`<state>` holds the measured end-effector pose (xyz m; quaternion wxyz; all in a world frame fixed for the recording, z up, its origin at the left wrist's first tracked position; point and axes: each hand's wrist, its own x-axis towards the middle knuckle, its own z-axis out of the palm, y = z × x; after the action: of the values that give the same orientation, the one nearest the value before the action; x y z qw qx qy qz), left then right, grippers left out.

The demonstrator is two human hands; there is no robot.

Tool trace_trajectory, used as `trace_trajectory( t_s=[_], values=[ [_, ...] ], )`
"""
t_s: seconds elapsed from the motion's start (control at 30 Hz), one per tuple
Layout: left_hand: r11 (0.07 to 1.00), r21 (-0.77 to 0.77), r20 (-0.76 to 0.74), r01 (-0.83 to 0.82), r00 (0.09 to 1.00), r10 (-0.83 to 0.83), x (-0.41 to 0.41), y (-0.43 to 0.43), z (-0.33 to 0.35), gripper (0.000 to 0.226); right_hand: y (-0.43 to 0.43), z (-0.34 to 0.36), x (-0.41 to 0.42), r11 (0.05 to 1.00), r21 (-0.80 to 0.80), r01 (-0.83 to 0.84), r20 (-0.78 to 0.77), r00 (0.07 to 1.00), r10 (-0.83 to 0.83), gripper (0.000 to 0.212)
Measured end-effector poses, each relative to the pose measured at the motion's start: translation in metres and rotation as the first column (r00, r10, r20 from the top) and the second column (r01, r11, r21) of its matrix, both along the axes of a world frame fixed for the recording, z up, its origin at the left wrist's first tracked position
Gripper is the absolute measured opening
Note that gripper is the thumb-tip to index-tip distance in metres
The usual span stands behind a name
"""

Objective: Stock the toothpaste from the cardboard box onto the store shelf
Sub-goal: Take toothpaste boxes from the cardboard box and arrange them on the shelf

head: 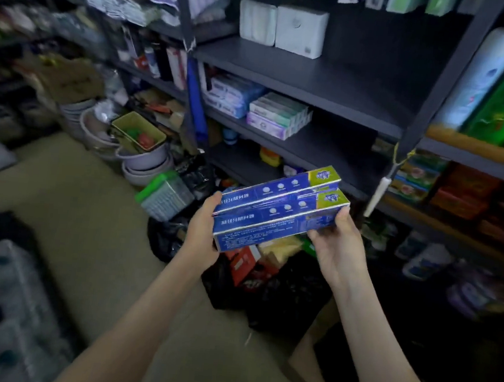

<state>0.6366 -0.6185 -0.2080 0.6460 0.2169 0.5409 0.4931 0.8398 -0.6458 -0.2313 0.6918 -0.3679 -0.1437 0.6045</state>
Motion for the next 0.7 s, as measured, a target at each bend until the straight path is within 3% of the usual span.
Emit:
trace_trajectory(
  t_s=[0.1, 0.23, 0.33, 0.5, 0.63, 0.7],
  values=[
    [0.999, 0.041, -0.035, 0.021, 0.999, -0.019, -0.024, 0.03, -0.005, 0.022, 0.034, 0.005, -0.013, 0.993, -0.094, -0.077, -0.067, 0.995, 0.071, 0.043],
    [0.989, 0.097, -0.175, 0.107, 0.981, -0.089, -0.048, 0.069, -0.022, 0.022, 0.076, 0.01, -0.019, 0.93, -0.307, -0.201, 0.168, 0.951, 0.261, 0.049],
    [0.962, 0.148, -0.288, 0.229, 0.941, -0.18, -0.064, 0.105, -0.034, 0.023, 0.117, 0.001, -0.034, 0.893, -0.401, -0.205, 0.325, 0.88, 0.347, 0.045],
    [0.914, 0.248, -0.369, 0.322, 0.903, -0.218, -0.086, 0.179, -0.035, 0.016, 0.201, -0.025, -0.063, 0.94, -0.316, -0.129, 0.26, 0.941, 0.217, 0.037],
    [0.962, 0.233, -0.324, 0.146, 0.944, -0.065, -0.103, 0.251, -0.034, 0.011, 0.265, -0.036, -0.085, 0.966, -0.254, -0.041, 0.188, 0.978, 0.091, 0.049],
    [0.99, 0.085, -0.335, 0.114, 0.939, -0.08, -0.113, 0.282, -0.033, 0.041, 0.291, -0.034, -0.095, 0.981, -0.196, 0.001, 0.158, 0.987, 0.03, 0.041]
  ],
)
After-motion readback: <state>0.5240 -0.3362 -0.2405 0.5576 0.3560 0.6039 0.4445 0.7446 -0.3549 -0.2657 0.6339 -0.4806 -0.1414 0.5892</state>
